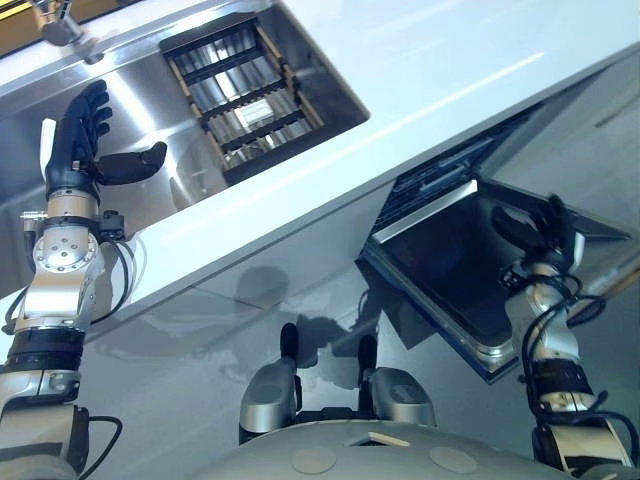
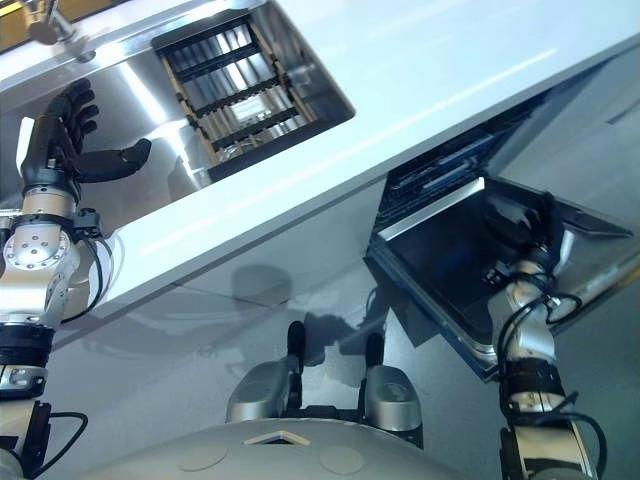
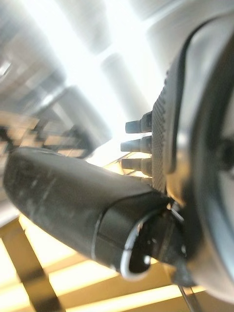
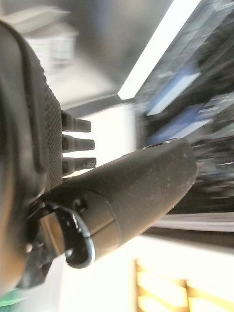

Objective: Pick up plates and place into dishwasher.

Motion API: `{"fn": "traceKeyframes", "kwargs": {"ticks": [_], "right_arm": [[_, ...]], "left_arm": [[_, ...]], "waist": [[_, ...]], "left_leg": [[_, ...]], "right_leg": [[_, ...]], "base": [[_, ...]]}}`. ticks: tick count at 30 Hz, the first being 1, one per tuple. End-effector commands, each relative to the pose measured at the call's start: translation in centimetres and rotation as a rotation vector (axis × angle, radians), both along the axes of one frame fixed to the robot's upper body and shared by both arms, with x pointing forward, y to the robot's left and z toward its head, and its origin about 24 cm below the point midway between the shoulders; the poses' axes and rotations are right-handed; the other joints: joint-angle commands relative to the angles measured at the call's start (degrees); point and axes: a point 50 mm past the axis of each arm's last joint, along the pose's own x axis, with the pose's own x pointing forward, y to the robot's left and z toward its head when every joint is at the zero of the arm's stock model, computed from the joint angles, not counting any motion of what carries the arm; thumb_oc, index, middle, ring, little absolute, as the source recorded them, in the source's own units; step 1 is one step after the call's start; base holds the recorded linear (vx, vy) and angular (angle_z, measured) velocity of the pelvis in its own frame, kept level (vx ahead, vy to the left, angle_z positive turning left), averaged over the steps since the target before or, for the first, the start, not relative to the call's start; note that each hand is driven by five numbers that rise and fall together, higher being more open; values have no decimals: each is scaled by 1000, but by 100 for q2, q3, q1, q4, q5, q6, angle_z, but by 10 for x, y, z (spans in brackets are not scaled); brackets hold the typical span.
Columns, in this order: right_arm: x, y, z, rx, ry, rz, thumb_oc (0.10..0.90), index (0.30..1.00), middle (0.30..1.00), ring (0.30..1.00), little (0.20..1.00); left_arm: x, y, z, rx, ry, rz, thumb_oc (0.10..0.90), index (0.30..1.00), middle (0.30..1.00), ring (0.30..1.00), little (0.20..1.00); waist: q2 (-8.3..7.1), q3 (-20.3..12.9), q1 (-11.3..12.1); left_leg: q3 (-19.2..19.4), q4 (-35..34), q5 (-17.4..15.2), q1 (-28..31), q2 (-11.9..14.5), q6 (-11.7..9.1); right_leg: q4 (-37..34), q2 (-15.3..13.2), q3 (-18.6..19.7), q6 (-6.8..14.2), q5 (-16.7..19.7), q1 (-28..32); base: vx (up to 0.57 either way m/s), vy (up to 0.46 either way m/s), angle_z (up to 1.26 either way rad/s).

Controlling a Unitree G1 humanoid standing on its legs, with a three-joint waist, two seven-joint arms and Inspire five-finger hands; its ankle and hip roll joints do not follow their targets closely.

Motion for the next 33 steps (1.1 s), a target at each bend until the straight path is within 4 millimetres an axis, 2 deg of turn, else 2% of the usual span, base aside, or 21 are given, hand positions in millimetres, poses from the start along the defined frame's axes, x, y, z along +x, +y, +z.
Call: {"fn": "traceKeyframes", "kwargs": {"ticks": [1, 7, 14, 19, 23, 24, 27, 32, 33], "right_arm": [[-2, -23, 48, -114, -265, -74, 800, 900, 900, 900, 900], [-34, -45, 20, -15, -230, -262, 800, 900, 900, 900, 900], [-57, -51, -14, 77, -119, -343, 800, 900, 900, 900, 900], [-65, -45, -45, 262, -29, -342, 800, 900, 900, 900, 900], [-76, -42, -71, 525, -112, -432, 800, 900, 900, 900, 900], [-76, -42, -74, 562, -131, -442, 800, 900, 900, 900, 900], [-59, -41, -70, 629, -190, -414, 800, 900, 900, 900, 900], [-24, -33, -56, 724, -337, -383, 800, 900, 900, 900, 900], [-20, -32, -54, 735, -355, -378, 800, 900, 900, 900, 900]], "left_arm": [[-2, -8, 36, -44, -253, -60, 800, 900, 900, 900, 900], [2, 2, 39, -100, -253, -21, 800, 900, 900, 900, 900], [2, 15, 32, -106, -230, 33, 800, 900, 900, 900, 900], [1, 20, 33, -114, -243, 55, 800, 900, 900, 900, 900], [0, 25, 38, -130, -291, 65, 800, 900, 900, 900, 900], [2, 25, 41, -131, -317, 65, 800, 900, 900, 900, 900], [7, 20, 58, -146, -410, 69, 800, 900, 900, 900, 900], [17, 5, 94, -157, -579, 58, 800, 900, 900, 900, 900], [18, 4, 98, -159, -591, 56, 800, 900, 900, 900, 900]], "waist": [[245, -818, -325], [201, -874, -524], [181, -855, -567], [205, -758, -505], [233, -565, -416], [242, -457, -385], [304, -53, -338], [515, 715, -297], [546, 786, -299]], "left_leg": [[350, 113, -840, 104, -492, 296], [594, 92, -898, 111, -507, 356], [730, 251, -986, 30, -529, 397], [720, 494, -1032, -143, -530, 411], [696, 770, -1065, -377, -533, 401], [697, 889, -1077, -489, -535, 396], [668, 1223, -1078, -908, -532, 367], [555, 1750, -1047, -1724, -595, 356], [534, 1838, -1058, -1832, -607, 356]], "right_leg": [[1050, 376, -149, 226, -799, -510], [1072, 332, -73, 365, -728, -635], [1085, 292, -17, 430, -659, -726], [1204, 272, -9, 416, -684, -818], [1365, 244, -49, 384, -741, -945], [1443, 237, -59, 367, -765, -1008], [1709, 213, -37, 273, -822, -1260], [2609, 194, 4, 74, -1021, -2123], [2737, 188, 2, 50, -1053, -2250]], "base": [[-51, 31, -45], [-35, 7, -38], [4, -30, -27], [34, -61, -15], [6, -72, -2], [-106, -72, -7], [-163, -42, 7], [-208, 10, 19], [-139, 44, 25]]}}
